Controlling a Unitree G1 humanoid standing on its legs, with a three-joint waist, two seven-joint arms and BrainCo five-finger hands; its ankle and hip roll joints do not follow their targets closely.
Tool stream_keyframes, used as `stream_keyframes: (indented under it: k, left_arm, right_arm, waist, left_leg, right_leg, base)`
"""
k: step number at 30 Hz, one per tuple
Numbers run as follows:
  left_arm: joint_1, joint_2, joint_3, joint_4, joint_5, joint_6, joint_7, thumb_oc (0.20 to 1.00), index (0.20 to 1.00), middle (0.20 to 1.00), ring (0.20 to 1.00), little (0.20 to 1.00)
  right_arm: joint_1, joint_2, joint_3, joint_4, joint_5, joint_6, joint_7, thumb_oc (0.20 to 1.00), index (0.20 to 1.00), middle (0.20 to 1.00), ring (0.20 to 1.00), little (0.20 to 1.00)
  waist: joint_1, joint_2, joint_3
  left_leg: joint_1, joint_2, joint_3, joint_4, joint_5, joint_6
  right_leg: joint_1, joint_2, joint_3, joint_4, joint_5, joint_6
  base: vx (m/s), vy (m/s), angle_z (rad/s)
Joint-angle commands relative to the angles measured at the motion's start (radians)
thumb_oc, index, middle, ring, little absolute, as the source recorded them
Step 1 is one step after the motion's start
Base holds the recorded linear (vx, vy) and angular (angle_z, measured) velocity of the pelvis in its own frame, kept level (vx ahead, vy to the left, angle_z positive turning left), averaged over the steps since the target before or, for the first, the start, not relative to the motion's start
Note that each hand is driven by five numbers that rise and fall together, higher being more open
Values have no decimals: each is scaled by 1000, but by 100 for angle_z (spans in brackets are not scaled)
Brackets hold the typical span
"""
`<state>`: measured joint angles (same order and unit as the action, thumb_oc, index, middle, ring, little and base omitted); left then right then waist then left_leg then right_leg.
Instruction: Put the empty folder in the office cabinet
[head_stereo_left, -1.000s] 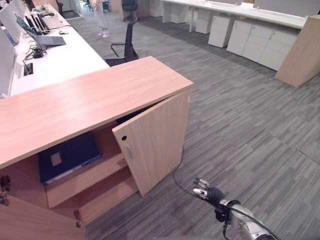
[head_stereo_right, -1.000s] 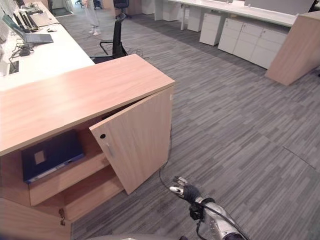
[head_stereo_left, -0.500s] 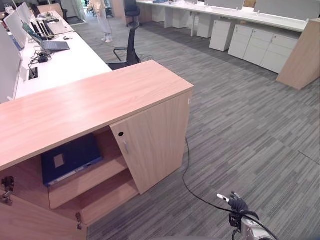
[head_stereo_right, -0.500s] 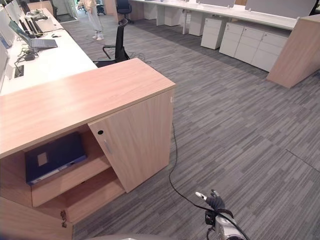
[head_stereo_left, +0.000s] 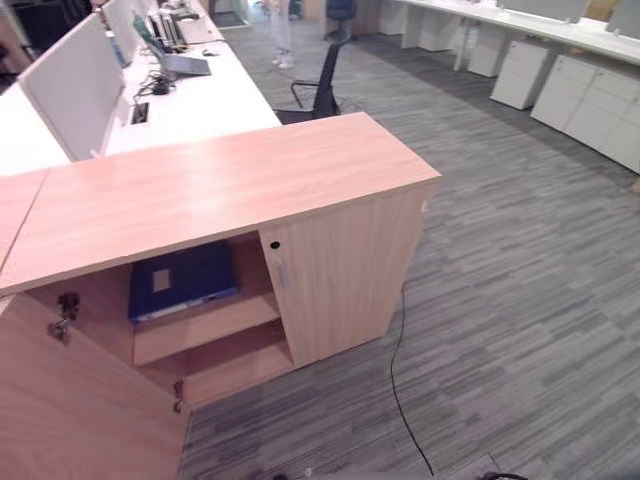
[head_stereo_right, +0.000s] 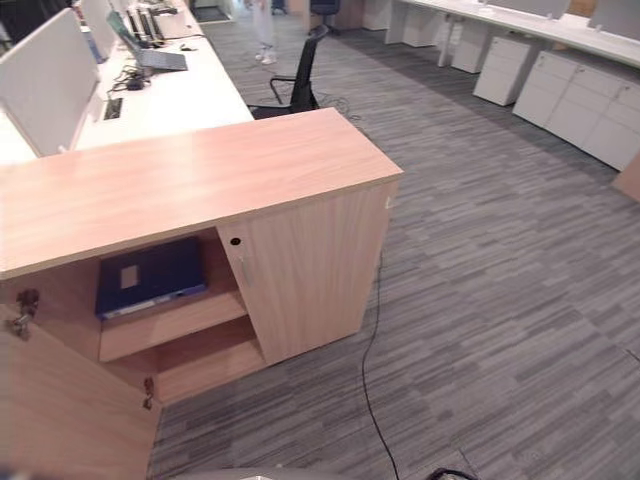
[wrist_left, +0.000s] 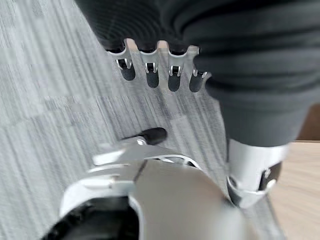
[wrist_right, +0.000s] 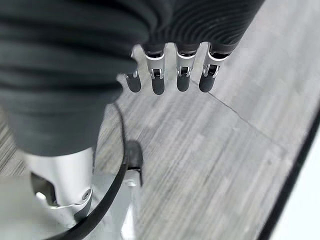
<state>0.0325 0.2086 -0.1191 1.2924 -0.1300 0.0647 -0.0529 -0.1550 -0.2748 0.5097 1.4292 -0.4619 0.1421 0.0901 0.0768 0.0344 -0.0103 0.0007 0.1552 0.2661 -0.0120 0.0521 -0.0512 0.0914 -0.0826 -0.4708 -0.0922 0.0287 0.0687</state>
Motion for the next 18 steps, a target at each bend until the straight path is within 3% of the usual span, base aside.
stream_keyframes:
  k: [1, 3, 4, 6, 12, 15, 18]
  left_arm:
    - [-53, 8, -9, 79, 45, -6, -17, 1000, 1000, 1000, 1000, 1000]
    - [-44, 2, -8, 87, 39, -9, -19, 1000, 1000, 1000, 1000, 1000]
    - [-26, -5, 13, 101, 26, -27, -2, 1000, 1000, 1000, 1000, 1000]
    - [-18, -11, 20, 100, 7, -38, 5, 1000, 1000, 1000, 1000, 1000]
    - [-11, -22, 43, 101, -55, -50, 26, 1000, 1000, 1000, 1000, 1000]
    - [-30, -25, 64, 107, -79, -56, 42, 1000, 1000, 1000, 1000, 1000]
    - [-24, -13, 86, 129, -73, -53, 47, 1000, 1000, 1000, 1000, 1000]
  right_arm:
    - [-82, 45, 23, 60, -23, -4, 3, 1000, 1000, 1000, 1000, 1000]
    - [-86, 39, -3, 53, 26, -19, -21, 1000, 1000, 1000, 1000, 1000]
    - [-105, -26, -132, 6, 217, -81, -120, 1000, 1000, 1000, 1000, 1000]
    - [-103, -78, -248, 17, 326, -100, -185, 1000, 1000, 1000, 1000, 1000]
    - [-78, -110, -399, 38, 510, -103, -221, 1000, 1000, 1000, 1000, 1000]
    - [-64, -163, -478, 30, 568, -112, -260, 1000, 1000, 1000, 1000, 1000]
    - [-21, -201, -572, 68, 631, -107, -274, 1000, 1000, 1000, 1000, 1000]
  waist:
    - [-8, -57, 20]
    - [-6, -51, 20]
    - [-14, -38, 19]
    - [-24, -29, 22]
    - [-43, -28, 45]
    - [-85, -45, 54]
    - [-111, -48, 50]
  left_leg:
    - [15, -4, -14, -1, -49, -43]
    - [15, -2, -12, -11, -40, -46]
    - [23, 5, 1, -45, -23, -51]
    - [21, 10, 10, -66, -10, -57]
    - [-20, 26, 26, -53, 11, -64]
    - [-56, 69, 175, 37, -16, -53]
    - [-37, 80, 237, 80, -53, -54]
  right_leg:
    - [-17, 21, 35, 5, -113, 8]
    - [-18, 23, 24, 5, -114, 7]
    - [-26, 24, 17, 5, -113, 10]
    - [-34, 23, 7, 5, -109, 14]
    - [-45, 12, -28, 5, -105, 15]
    - [-72, -12, -82, 5, -93, 11]
    - [-75, -27, -119, 5, -85, 5]
  base:
    - [-7, -61, 29]
    - [20, -11, 33]
    - [4, 14, 19]
    - [-6, 13, 2]
    - [-50, 10, 13]
    - [-131, 22, 55]
    - [-74, 70, 87]
